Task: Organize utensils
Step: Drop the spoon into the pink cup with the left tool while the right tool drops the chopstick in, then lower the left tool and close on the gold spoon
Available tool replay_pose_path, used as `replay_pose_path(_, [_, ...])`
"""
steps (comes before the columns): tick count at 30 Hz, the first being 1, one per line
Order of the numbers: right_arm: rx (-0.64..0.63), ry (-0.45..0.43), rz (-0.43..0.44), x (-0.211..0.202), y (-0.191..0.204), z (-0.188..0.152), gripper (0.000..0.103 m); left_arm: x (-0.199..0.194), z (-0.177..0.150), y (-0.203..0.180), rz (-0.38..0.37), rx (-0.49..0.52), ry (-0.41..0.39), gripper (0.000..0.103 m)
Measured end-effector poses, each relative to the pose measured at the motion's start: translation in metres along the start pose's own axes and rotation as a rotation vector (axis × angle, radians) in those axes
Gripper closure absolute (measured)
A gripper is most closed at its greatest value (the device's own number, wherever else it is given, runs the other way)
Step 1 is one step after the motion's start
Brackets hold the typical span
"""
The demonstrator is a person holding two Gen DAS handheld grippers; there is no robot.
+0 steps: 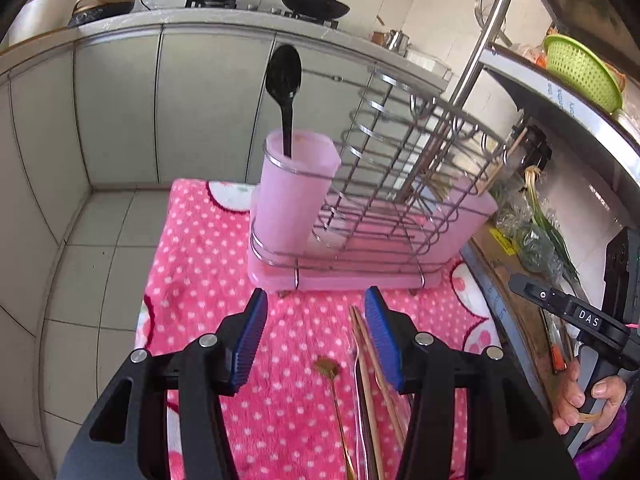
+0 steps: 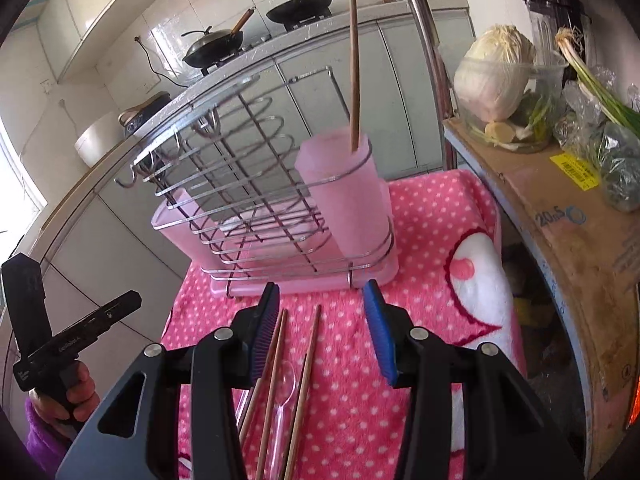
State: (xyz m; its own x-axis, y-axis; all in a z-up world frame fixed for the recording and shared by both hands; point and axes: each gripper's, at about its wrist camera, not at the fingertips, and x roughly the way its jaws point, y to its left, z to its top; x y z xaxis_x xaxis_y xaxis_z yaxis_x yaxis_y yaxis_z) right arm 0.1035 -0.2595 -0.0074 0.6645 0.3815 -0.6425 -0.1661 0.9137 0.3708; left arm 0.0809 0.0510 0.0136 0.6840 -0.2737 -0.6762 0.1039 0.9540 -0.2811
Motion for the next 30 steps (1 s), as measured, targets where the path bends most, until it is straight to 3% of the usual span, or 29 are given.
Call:
replay_pose_path(6, [0.052, 0.086, 0.017, 0.017, -0.014, -0.022, 0.058, 0.043, -0.026, 0.003, -0.049, -0.056, 0.228, 0.064])
replay_pose_path(8, [0.055, 0.100, 0.019, 0.021, -0.016, -0.026, 0.058, 0.057, -0.032, 0.002, -0.048, -0.060, 0.285, 0.071])
replay_pose_path(14, [0.065, 0.131, 0.037, 0.028, -0.019, -0.033, 0.058, 0.098, -0.043, 0.000, -0.060, -0.099, 0.446, 0.081])
replay_pose_path(23, [0.098, 0.189, 0.067, 0.043, -0.026, -0.038, 0.059, 0.132, -0.053, -0.008, -0.022, -0.091, 0.514, 0.084])
replay_pose_path(26, [0.091, 0.208, 0.074, 0.049, -0.024, -0.037, 0.059, 0.137, -0.055, -0.011, -0.004, -0.071, 0.506, 0.097])
replay_pose_path(30, [0.069, 0.249, 0.080, 0.065, -0.013, -0.031, 0.075, 0.125, -0.052, -0.005, -0.026, -0.072, 0.472, 0.102])
